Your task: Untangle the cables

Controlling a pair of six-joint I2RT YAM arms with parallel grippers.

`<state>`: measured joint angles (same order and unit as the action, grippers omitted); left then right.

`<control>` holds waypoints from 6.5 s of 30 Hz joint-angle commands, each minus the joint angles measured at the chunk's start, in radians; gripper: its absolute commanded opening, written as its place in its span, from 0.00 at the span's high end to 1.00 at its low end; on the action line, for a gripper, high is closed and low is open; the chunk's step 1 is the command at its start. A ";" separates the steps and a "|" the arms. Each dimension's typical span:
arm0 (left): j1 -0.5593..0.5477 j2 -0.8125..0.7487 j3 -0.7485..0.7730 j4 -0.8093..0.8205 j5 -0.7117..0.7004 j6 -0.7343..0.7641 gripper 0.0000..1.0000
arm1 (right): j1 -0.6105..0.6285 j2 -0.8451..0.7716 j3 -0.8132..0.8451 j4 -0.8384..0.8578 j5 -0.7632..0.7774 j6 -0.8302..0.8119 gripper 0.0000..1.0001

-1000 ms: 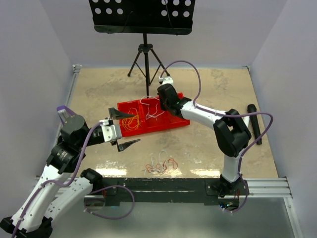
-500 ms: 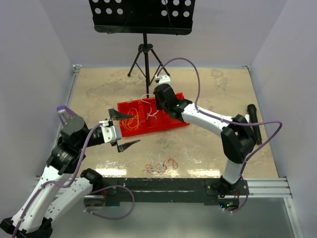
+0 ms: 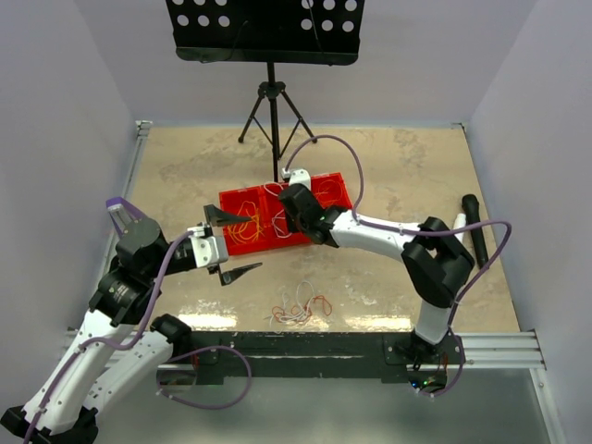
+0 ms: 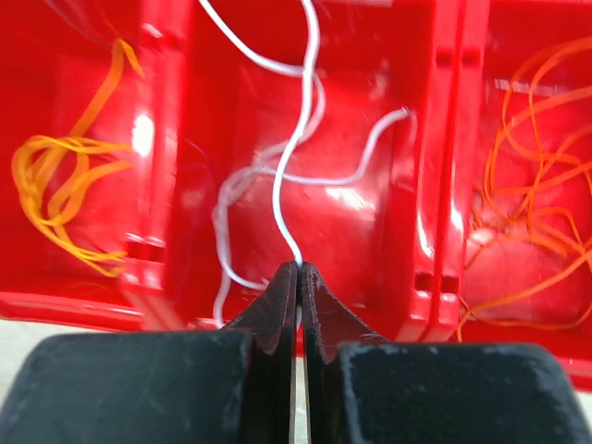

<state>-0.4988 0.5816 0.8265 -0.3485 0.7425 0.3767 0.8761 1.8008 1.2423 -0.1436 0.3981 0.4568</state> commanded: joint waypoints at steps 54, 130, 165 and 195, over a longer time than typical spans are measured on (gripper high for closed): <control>-0.074 0.316 -0.119 0.095 0.020 0.210 0.09 | 0.168 -0.638 -0.572 0.137 -0.446 0.138 0.63; 0.026 0.182 -0.182 0.292 0.256 -0.145 0.09 | 0.405 -0.681 -0.253 0.053 0.136 0.198 0.98; -0.015 0.227 -0.383 1.027 0.061 -0.734 0.06 | 0.405 -0.587 0.101 0.355 -0.186 0.059 1.00; -0.030 0.161 -0.530 0.872 0.132 -0.382 0.59 | 0.405 -0.440 0.809 0.182 -0.157 -0.225 1.00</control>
<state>-0.5251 0.7609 0.3153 0.5488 0.8413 -0.1143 1.2819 1.3613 1.9976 0.0635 0.2173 0.2775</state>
